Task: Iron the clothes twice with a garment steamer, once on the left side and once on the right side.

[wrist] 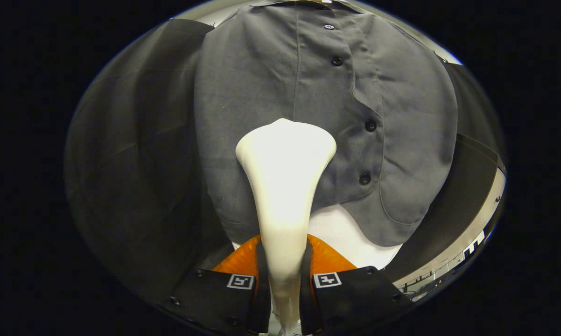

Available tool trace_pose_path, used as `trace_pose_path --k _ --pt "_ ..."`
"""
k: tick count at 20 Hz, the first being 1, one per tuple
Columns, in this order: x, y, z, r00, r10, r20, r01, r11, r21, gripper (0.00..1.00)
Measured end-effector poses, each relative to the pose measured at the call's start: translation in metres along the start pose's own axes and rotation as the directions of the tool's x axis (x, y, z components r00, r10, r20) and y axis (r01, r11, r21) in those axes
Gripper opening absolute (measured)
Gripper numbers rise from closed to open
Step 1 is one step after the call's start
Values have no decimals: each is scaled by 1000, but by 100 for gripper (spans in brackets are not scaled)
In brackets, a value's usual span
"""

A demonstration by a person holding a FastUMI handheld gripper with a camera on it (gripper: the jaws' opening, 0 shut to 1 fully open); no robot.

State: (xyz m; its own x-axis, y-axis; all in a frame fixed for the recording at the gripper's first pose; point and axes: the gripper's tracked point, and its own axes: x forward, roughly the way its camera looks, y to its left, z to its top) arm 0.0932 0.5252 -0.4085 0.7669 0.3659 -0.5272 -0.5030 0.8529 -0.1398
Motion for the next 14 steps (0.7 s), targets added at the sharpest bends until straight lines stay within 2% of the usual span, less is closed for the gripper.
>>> trace_pose_path --k 7,11,14 --pt "-22 -4 9 1000 11 -20 -10 999 46 33" --pt "-50 -33 57 999 -17 44 14 998 58 32" --pt "-84 -70 118 992 -62 112 53 995 81 32"
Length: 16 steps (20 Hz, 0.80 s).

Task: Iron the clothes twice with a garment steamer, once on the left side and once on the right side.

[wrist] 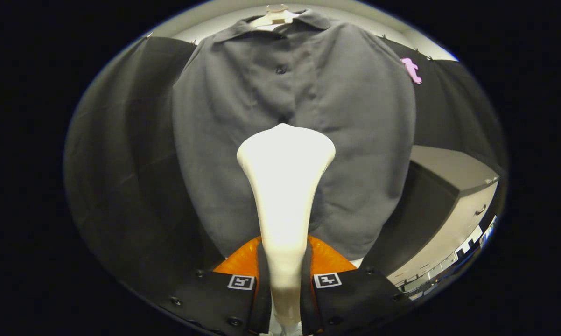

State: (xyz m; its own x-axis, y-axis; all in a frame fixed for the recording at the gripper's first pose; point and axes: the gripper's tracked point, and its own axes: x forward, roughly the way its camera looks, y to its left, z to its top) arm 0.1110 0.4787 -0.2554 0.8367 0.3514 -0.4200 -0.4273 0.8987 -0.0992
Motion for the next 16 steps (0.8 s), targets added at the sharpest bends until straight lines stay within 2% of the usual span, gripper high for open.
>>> trace_pose_path --k 5,7,9,10,16 --pt "-34 -63 88 989 -92 112 95 995 -21 32" --pt "-45 -88 115 984 -124 129 125 992 4 32" --pt "-45 -107 133 976 -151 158 149 988 27 32" --pt "-66 -116 144 971 -166 175 164 986 26 32" --pt "-108 -165 182 953 -207 220 202 978 47 32"
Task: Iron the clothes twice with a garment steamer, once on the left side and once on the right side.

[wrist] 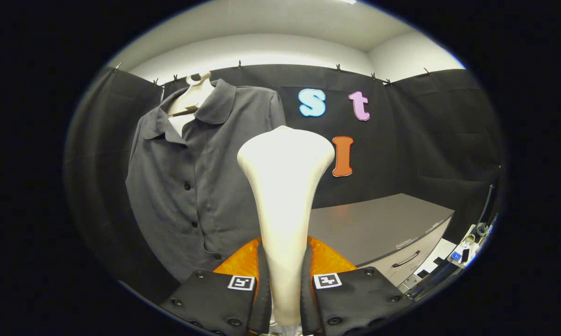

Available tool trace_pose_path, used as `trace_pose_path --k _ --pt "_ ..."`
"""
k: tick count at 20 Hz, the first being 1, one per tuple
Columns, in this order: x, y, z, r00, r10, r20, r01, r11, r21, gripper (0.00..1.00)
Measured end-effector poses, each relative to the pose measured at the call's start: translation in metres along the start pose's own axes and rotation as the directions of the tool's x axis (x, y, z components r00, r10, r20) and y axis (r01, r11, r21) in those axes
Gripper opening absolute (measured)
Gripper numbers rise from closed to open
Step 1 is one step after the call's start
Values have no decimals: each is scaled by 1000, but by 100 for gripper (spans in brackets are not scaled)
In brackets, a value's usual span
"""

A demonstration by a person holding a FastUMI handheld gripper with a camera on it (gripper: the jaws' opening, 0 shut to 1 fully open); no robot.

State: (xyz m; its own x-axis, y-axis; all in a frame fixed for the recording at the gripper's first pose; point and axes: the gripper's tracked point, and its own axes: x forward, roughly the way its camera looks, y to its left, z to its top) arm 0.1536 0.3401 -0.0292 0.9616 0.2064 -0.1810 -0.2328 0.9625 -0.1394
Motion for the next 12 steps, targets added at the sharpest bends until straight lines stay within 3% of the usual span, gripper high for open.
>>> trace_pose_path --k 12 --pt "-50 -59 36 997 58 58 -59 998 14 32"
